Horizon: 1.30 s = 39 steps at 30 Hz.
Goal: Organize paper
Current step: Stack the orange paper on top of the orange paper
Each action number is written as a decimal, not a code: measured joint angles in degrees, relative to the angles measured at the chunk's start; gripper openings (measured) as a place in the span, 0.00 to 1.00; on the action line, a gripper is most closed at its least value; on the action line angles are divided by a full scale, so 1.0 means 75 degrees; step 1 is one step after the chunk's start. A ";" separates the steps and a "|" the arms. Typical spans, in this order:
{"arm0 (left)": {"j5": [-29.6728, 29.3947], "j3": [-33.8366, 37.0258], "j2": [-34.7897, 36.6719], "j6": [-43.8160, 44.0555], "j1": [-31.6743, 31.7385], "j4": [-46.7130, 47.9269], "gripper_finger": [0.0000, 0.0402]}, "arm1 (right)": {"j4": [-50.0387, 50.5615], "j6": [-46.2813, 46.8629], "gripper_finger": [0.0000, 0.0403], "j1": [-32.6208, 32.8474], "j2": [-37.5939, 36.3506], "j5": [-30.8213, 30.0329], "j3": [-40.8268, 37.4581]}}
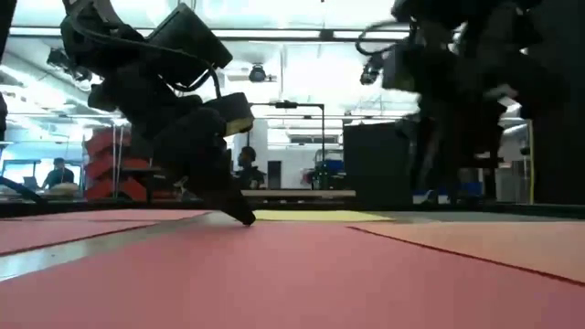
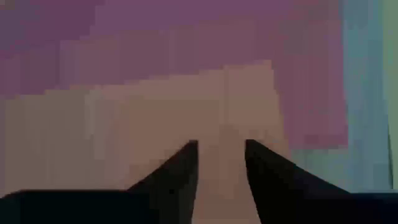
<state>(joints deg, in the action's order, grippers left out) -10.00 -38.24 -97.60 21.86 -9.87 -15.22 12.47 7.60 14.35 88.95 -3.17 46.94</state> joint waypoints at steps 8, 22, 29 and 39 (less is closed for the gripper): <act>-0.0003 0.0000 -0.0003 -0.0049 0.0000 -0.0001 0.00 | -0.1167 -0.0303 0.26 -0.0074 0.0777 0.0215 0.0164; -0.0005 -0.0003 -0.0006 -0.0049 0.0000 0.0060 0.00 | -0.0865 -0.1087 0.26 -0.0076 0.2260 0.0593 0.1247; -0.0003 -0.0005 -0.0006 -0.0063 0.0000 0.0076 0.00 | -0.0320 -0.1015 0.26 -0.0117 0.2259 0.0570 0.1272; -0.0005 -0.0038 0.0029 -0.0078 0.0000 0.0688 0.00 | 0.0756 -0.0986 0.26 -0.0133 0.1883 0.0180 0.1236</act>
<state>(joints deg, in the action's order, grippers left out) -10.04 -38.52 -97.39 21.28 -9.87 -10.06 18.14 0.20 13.35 103.07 -1.82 56.21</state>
